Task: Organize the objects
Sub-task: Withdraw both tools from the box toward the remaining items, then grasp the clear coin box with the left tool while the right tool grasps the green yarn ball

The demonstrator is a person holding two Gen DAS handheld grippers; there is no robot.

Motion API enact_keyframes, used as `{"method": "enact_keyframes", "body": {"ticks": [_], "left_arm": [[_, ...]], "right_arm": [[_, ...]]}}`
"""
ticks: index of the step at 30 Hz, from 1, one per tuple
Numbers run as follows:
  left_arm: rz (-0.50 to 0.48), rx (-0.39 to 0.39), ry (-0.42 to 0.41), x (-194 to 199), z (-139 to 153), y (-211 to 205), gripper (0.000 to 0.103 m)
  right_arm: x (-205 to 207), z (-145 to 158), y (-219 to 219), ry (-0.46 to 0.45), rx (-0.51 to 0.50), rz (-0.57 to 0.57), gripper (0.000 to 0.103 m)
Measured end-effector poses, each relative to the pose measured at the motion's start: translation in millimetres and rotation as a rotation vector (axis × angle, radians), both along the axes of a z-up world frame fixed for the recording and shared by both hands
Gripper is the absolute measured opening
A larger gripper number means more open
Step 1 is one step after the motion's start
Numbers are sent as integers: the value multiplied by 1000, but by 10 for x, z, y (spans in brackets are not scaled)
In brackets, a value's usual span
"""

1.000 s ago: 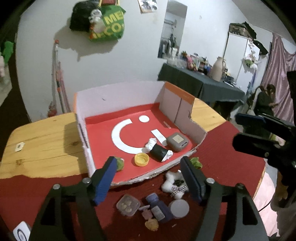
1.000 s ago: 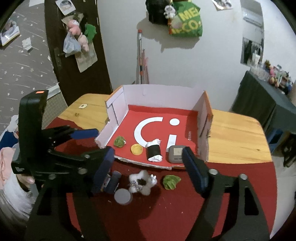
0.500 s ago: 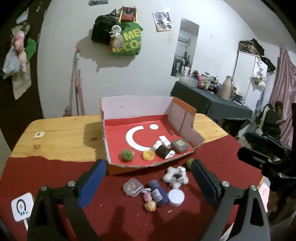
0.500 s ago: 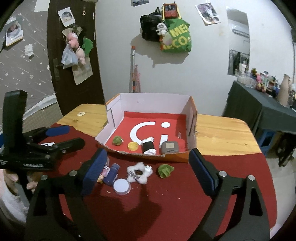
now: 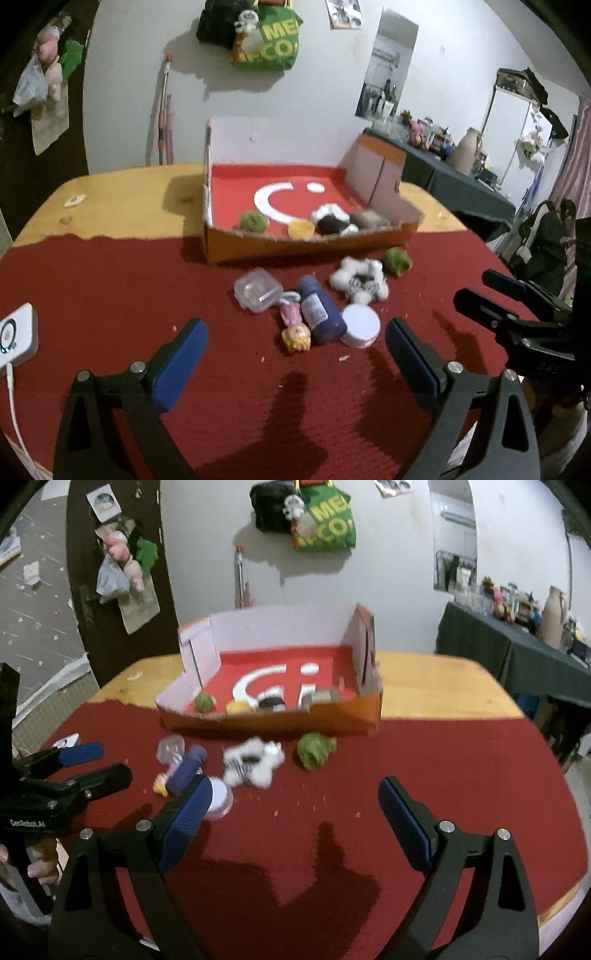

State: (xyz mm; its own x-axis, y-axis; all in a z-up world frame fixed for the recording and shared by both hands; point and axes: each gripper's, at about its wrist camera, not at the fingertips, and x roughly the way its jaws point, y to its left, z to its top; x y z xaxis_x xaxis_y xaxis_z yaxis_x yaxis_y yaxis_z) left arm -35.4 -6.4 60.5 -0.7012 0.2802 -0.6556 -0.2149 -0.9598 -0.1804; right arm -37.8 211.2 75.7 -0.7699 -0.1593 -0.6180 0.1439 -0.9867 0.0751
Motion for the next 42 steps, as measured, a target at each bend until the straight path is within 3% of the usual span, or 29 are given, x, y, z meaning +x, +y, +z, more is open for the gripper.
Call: {"method": "enact_keyframes", "body": {"ticks": [13,25,33,42], "left_arm": [[24,-21,-52,-130,-144,-10,98],[36,-33,-79,-383,-140,-282,98],[-16,-93,-121,-605,-252,-346,87],[-101,-138,-154,-845,-351,-286,78]], "right_arm": [[-148,-160,67,-58,-6,-20,92],[-367,-200,107,-108,31,-6,92],[-688,-278,108,-165,114,40,91],[-997,-368,51,-215,152,70,78]]}}
